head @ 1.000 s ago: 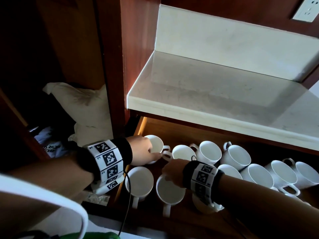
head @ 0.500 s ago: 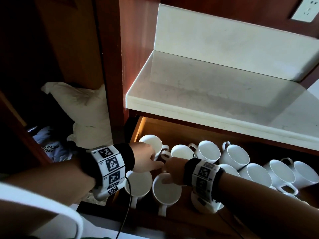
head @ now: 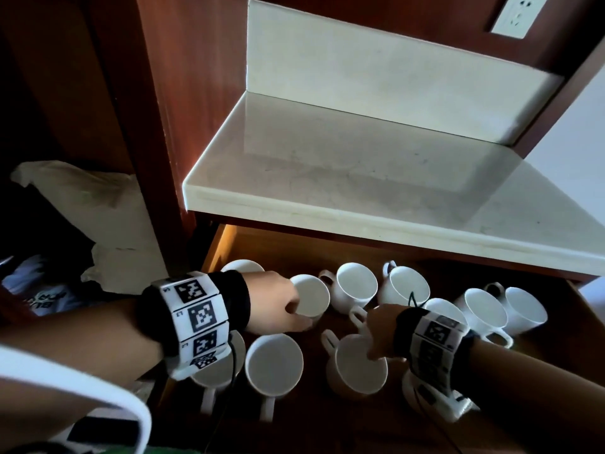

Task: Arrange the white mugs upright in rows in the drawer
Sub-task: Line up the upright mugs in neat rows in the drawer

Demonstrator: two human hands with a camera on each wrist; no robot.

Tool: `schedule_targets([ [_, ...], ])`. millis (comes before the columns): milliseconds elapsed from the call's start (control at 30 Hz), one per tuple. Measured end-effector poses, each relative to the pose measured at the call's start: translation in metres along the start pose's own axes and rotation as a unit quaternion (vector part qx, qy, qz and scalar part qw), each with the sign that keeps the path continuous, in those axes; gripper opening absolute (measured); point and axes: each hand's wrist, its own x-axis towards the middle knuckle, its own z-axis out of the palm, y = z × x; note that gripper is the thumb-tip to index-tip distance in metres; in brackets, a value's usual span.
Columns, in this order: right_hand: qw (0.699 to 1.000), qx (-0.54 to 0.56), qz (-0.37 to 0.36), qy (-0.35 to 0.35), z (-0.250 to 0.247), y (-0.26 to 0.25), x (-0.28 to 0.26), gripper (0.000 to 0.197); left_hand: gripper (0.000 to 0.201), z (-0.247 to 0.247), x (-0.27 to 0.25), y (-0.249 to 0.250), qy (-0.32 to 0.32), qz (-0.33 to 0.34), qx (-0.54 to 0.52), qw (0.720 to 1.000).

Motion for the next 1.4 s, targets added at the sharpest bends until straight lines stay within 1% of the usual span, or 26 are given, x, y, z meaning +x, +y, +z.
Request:
schedule_targets([
  [33,1.0,-0.003,0.009,-0.015,0.002,-0.001,-0.001,0.036,0.064,-0.002,0.002,0.005,0.0,0.004,-0.003,1.0],
  [100,1.0,-0.006,0.017,-0.004,0.004,-0.001,-0.002,0.037,0.059,-0.006,0.007,0.019,0.0,0.006,0.005,1.0],
  [167,0.998,0.015,0.021,0.055,0.001,0.001,-0.003,0.04,0.052,-0.008,0.015,0.031,0.012,0.016,0.014,1.0],
  [200,0.996,0.014,0.026,0.082,0.0,0.001,-0.004,0.04,0.046,-0.008,0.021,0.038,0.021,0.031,0.014,0.999],
  [267,0.995,0.02,0.028,0.096,-0.002,0.004,-0.004,0.039,0.036,-0.006,0.037,0.053,0.031,0.067,0.027,0.997],
  [300,0.995,0.031,0.025,0.094,-0.001,0.005,-0.003,0.041,0.034,-0.003,0.046,0.062,0.022,0.069,0.047,0.996],
  [367,0.994,0.05,0.014,0.096,0.0,0.008,-0.004,0.044,0.038,0.008,0.064,0.077,-0.019,0.04,0.088,0.995],
  [433,0.993,0.061,0.005,0.104,0.003,0.014,-0.006,0.045,0.037,0.018,0.078,0.088,-0.06,0.02,0.104,0.993],
  [567,0.987,0.076,-0.022,0.14,0.008,0.022,-0.008,0.046,0.041,0.015,0.087,0.102,-0.138,0.023,0.184,0.973],
  [633,0.984,0.088,-0.023,0.155,0.012,0.027,-0.01,0.049,0.039,0.008,0.086,0.109,-0.159,0.022,0.213,0.964],
  [700,0.979,0.111,-0.029,0.168,0.017,0.033,-0.012,0.053,0.034,0.004,0.084,0.111,-0.152,0.008,0.186,0.971],
  [767,0.968,0.155,-0.047,0.19,0.024,0.04,-0.013,0.056,0.023,0.0,0.078,0.108,-0.126,-0.028,0.145,0.981],
  [800,0.962,0.181,-0.055,0.198,0.027,0.043,-0.014,0.055,0.018,-0.005,0.073,0.107,-0.101,-0.043,0.122,0.986],
  [867,0.953,0.229,-0.071,0.186,0.028,0.046,-0.016,0.051,0.034,-0.015,0.062,0.104,-0.06,-0.079,0.054,0.994],
  [900,0.948,0.254,-0.078,0.175,0.026,0.047,-0.016,0.047,0.038,-0.018,0.06,0.1,-0.043,-0.108,0.008,0.993],
  [967,0.928,0.327,-0.076,0.162,0.019,0.05,-0.015,0.035,0.036,-0.021,0.056,0.09,-0.012,-0.158,-0.091,0.983],
  [1033,0.918,0.361,-0.062,0.152,0.01,0.053,-0.013,0.026,0.032,-0.02,0.052,0.084,0.014,-0.181,-0.153,0.971],
  [1100,0.934,0.309,-0.065,0.165,0.0,0.056,-0.013,0.025,0.035,-0.021,0.049,0.082,0.028,-0.177,-0.184,0.966],
  [1167,0.955,0.212,-0.073,0.196,-0.008,0.056,-0.013,0.027,0.046,-0.027,0.044,0.08,0.047,-0.173,-0.182,0.967],
  [1200,0.959,0.175,-0.08,0.208,-0.011,0.056,-0.013,0.027,0.053,-0.032,0.04,0.078,0.058,-0.177,-0.166,0.968],
  [1267,0.965,0.118,-0.107,0.206,-0.016,0.049,-0.012,0.026,0.061,-0.038,0.034,0.068,0.069,-0.185,-0.139,0.97],
  [1333,0.971,0.057,-0.14,0.187,-0.018,0.036,-0.01,0.027,0.06,-0.041,0.027,0.058,0.068,-0.183,-0.126,0.973],
  [1400,0.972,0.016,-0.158,0.174,-0.017,0.021,-0.007,0.03,0.058,-0.04,0.022,0.049,0.06,-0.176,-0.096,0.978],
])
